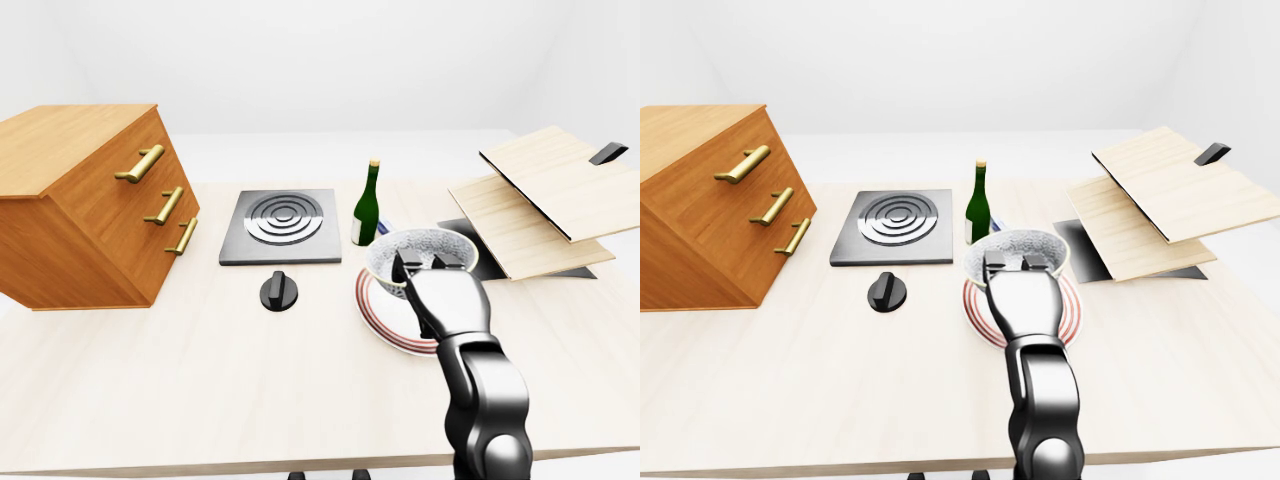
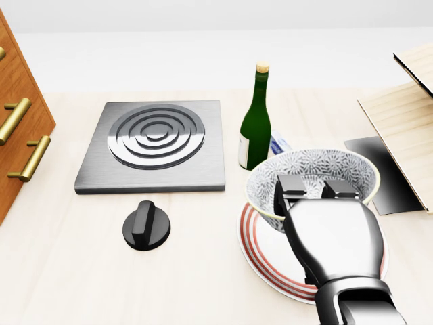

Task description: Pick up the akita bowl and put it on the plate.

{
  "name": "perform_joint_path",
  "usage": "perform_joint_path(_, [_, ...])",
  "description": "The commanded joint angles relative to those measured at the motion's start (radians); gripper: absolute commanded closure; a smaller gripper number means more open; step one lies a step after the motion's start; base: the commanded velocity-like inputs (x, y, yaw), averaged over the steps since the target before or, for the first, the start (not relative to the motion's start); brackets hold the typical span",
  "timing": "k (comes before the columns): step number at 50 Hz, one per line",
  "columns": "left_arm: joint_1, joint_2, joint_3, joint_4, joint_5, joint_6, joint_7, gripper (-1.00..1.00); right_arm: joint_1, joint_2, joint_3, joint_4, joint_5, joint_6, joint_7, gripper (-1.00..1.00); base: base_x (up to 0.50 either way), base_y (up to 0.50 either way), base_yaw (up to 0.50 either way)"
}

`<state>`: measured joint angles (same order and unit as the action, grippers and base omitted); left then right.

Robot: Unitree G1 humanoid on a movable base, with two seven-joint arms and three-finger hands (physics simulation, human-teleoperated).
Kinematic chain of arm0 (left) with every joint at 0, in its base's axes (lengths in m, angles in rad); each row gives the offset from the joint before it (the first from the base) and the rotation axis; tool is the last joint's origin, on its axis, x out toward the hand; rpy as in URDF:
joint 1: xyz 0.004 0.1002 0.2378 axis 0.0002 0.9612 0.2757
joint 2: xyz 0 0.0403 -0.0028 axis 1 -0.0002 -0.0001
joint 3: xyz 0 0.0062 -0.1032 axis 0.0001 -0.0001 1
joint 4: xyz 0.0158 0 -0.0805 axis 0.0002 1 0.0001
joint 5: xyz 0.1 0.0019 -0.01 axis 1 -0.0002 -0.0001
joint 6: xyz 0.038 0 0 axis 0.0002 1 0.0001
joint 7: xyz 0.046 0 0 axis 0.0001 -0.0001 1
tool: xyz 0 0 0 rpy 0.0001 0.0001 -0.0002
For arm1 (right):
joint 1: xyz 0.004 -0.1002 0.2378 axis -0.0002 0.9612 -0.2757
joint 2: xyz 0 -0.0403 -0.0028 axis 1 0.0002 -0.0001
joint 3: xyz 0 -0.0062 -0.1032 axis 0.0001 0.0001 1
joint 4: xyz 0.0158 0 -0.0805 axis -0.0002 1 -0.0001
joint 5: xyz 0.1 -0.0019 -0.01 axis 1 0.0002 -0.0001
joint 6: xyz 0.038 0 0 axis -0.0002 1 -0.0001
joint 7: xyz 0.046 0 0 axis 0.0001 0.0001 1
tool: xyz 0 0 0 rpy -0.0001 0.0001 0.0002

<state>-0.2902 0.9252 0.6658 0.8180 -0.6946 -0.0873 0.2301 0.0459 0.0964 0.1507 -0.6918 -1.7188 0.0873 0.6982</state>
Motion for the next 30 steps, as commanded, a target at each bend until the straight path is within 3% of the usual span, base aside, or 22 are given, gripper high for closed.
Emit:
perform_joint_path(1, [0.0, 0.0, 0.0, 0.0, -0.001, 0.0, 0.0, -1.0, -0.004, -0.011, -0.032, 0.006, 0.038, 0.0, 0.0, 1.0, 0.0, 0.0, 0.0])
perform_joint_path(30, [-0.001, 0.0, 0.0, 0.001, -0.003, 0.0, -0.002, -1.0, -0.052, -0.051, -0.085, 0.062, 0.156, 0.0, 0.0, 1.0, 0.0, 0.0, 0.0])
